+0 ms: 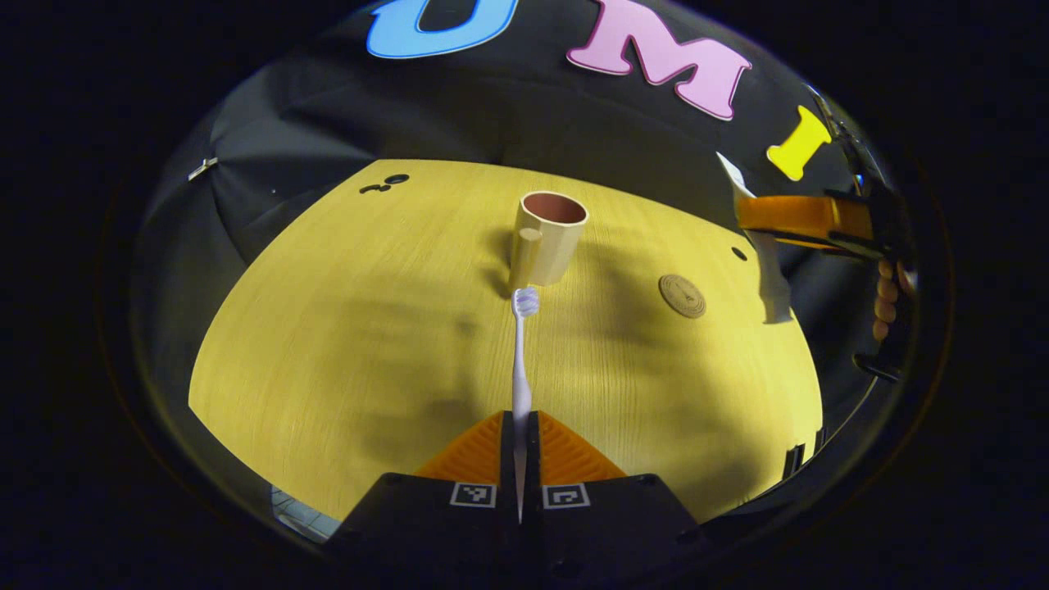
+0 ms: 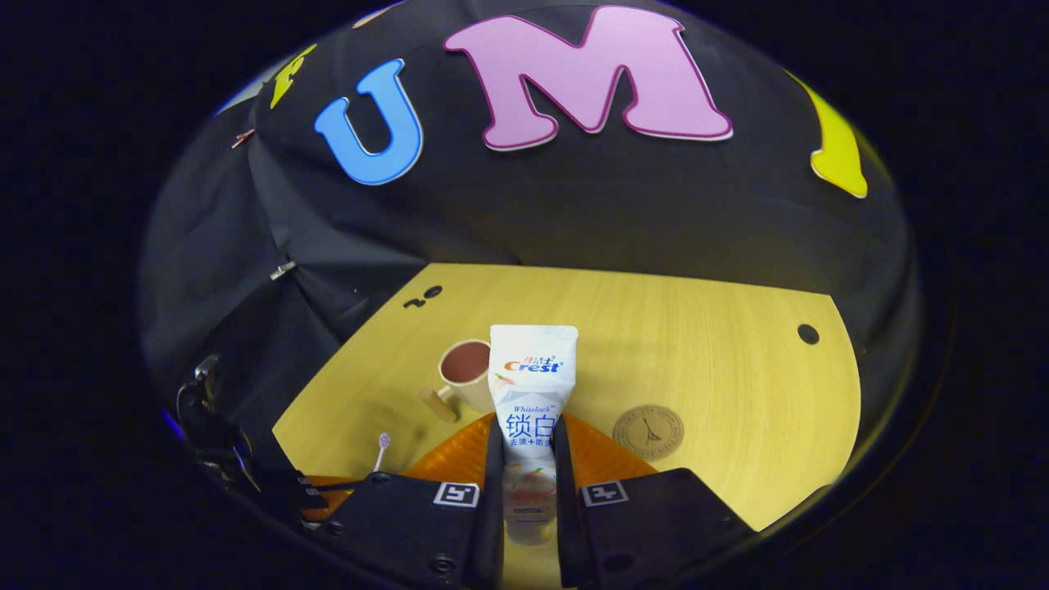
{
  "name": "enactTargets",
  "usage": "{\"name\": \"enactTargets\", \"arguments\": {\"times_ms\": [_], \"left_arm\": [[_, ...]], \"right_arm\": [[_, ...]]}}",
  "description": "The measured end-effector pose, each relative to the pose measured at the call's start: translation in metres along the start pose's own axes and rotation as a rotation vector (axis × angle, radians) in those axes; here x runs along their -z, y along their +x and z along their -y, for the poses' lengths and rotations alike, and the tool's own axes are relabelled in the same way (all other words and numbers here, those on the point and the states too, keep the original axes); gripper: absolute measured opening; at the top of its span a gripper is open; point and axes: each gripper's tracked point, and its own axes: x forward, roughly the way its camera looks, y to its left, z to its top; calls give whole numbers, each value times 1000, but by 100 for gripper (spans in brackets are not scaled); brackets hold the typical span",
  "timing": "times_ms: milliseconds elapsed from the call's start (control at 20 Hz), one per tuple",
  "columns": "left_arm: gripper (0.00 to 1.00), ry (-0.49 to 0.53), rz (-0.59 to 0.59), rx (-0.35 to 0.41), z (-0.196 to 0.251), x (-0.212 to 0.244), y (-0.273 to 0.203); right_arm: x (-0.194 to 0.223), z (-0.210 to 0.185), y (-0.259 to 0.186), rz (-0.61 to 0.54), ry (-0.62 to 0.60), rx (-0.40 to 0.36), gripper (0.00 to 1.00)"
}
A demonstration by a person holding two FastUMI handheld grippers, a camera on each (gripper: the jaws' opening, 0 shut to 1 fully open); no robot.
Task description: Put the toothbrush and toothpaste on the desktop into the cup, then pick up the cup and place it on the coaster on the desktop.
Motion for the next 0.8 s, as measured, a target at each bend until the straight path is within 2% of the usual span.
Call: {"name": "enactTargets", "arguments": {"times_ms": [200,400,600,800], "left_arm": [[6,-68,27,0,-11,-2,-17],[6,-95,81,-17,-31,-15,-29],[6,-126,164,-47,-55,-36,-44],[6,-157,243,-52,-74,-58,-50]], "right_arm": [[-43,-24,29,96,-46,-19,30],[-72,-54,64,189,-66,-49,30],[-79,-78,103,221,-48,-79,30],[-84,-87,135,278,-41,-78,30]]}}
